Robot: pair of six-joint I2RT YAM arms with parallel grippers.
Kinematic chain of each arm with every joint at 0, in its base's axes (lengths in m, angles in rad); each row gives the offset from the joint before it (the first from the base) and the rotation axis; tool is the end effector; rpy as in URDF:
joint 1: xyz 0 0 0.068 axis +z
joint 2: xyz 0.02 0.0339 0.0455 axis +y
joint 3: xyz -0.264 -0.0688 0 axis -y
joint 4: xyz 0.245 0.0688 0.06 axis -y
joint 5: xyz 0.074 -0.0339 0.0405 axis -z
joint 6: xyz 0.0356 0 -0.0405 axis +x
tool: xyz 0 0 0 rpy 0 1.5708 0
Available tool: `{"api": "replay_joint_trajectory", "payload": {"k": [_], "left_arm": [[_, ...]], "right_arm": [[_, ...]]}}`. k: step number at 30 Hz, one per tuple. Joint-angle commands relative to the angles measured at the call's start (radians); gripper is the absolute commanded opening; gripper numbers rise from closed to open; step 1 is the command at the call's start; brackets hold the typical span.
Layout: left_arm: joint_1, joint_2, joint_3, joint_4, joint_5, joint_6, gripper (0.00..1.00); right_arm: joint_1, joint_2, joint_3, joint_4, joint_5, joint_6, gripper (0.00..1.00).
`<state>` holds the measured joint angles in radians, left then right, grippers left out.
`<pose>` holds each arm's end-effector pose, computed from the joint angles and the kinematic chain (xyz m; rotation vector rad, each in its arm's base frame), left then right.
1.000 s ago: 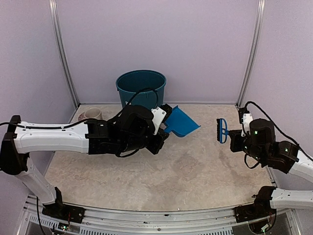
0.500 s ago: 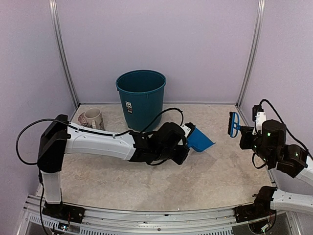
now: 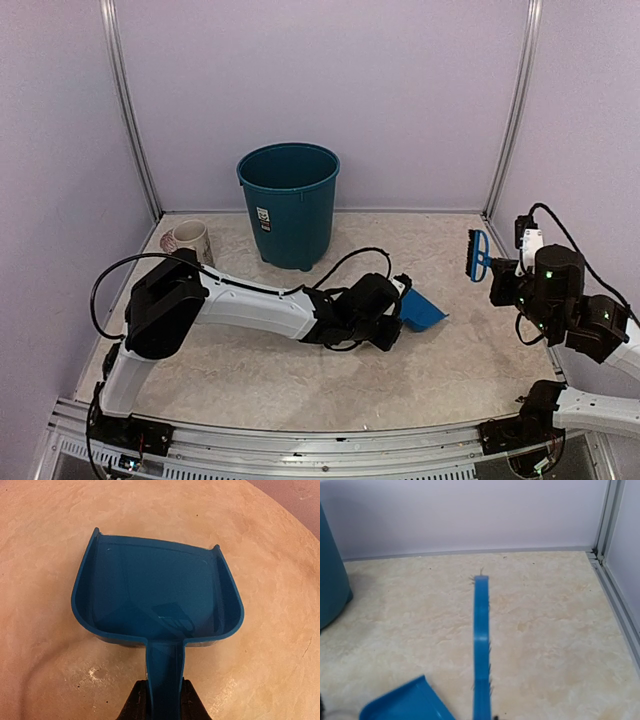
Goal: Sweep away the paper scraps from the table
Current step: Place the dustpan at the center of the board, then put down the broom in the dustpan.
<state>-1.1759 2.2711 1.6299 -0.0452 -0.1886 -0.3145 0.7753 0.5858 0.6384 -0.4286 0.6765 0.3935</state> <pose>0.2011 -0.4651 0.1478 0.8696 2.1401 -0.5805 0.1129 0.0794 0.2949 0.0820 1.8620 0.1485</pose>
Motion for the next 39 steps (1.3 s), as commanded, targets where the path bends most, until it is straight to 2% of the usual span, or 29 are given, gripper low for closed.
{"api": "replay_joint_trajectory", "payload": {"k": [1, 4, 9, 14, 19, 20, 25, 31, 35, 39], "left_arm": [[0.009, 0.044, 0.025, -0.005, 0.035, -0.028, 0.00], [0.009, 0.053, 0.013, 0.002, 0.044, -0.032, 0.02], [0.009, 0.051, -0.008, 0.015, 0.062, -0.031, 0.19], [0.006, 0.016, -0.048, 0.024, 0.080, -0.015, 0.44], [0.002, -0.053, -0.112, 0.044, 0.068, 0.000, 0.52], [0.001, -0.073, -0.130, 0.050, 0.064, 0.003, 0.57], [-0.006, -0.198, -0.239, 0.080, 0.038, 0.014, 0.59], [-0.011, -0.397, -0.376, 0.085, -0.006, 0.018, 0.60], [-0.013, -0.535, -0.458, 0.063, -0.039, 0.016, 0.63], [-0.013, -0.673, -0.511, -0.002, -0.098, 0.016, 0.67]], "right_arm": [[-0.010, 0.012, -0.006, 0.014, -0.017, -0.013, 0.00], [-0.010, 0.040, -0.009, 0.022, -0.025, -0.014, 0.00], [-0.011, 0.095, -0.005, 0.026, -0.031, -0.015, 0.00], [-0.011, 0.138, 0.004, 0.013, -0.022, -0.026, 0.00], [-0.011, 0.193, 0.010, 0.008, -0.058, -0.061, 0.01], [-0.011, 0.206, 0.013, 0.010, -0.077, -0.074, 0.01], [-0.011, 0.289, 0.037, 0.029, -0.160, -0.135, 0.00], [-0.006, 0.424, 0.087, 0.029, -0.168, -0.185, 0.00], [0.030, 0.486, 0.097, 0.068, -0.130, -0.232, 0.00], [0.110, 0.569, 0.096, 0.104, 0.002, -0.307, 0.00]]}}
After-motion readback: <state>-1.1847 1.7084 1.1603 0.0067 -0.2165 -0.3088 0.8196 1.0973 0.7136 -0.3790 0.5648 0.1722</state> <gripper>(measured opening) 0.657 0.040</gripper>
